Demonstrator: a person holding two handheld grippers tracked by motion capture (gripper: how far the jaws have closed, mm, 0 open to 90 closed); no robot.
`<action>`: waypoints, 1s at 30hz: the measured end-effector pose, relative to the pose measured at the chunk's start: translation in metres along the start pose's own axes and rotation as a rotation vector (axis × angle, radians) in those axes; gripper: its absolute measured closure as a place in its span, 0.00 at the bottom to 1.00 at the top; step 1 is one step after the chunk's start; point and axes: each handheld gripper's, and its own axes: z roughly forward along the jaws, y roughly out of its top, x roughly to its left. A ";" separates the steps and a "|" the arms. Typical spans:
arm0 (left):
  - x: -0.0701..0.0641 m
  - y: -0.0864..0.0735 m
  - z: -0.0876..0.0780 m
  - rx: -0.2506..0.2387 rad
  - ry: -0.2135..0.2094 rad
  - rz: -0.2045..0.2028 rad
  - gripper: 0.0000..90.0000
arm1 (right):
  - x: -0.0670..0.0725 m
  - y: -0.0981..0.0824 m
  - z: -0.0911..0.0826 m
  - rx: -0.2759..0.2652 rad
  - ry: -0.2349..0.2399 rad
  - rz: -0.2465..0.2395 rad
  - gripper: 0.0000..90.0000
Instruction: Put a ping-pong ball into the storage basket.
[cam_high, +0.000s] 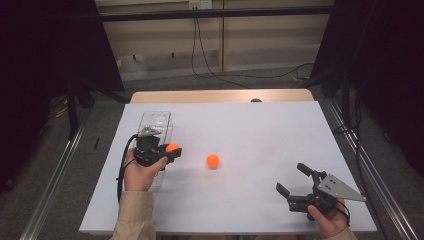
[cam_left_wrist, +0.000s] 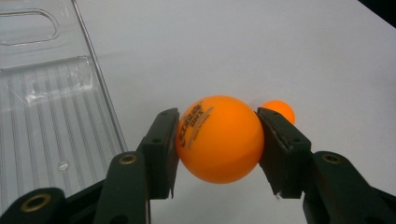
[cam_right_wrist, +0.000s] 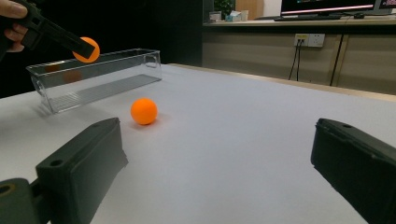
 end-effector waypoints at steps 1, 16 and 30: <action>0.000 0.000 0.000 0.001 0.003 0.001 0.57 | 0.000 0.000 0.000 0.000 0.000 0.000 0.02; 0.007 0.000 -0.004 -0.005 0.020 -0.010 0.57 | 0.000 0.000 0.000 -0.001 0.000 -0.001 0.02; 0.013 0.002 -0.009 -0.016 0.035 -0.027 0.57 | -0.001 0.000 0.000 -0.002 0.001 0.003 0.02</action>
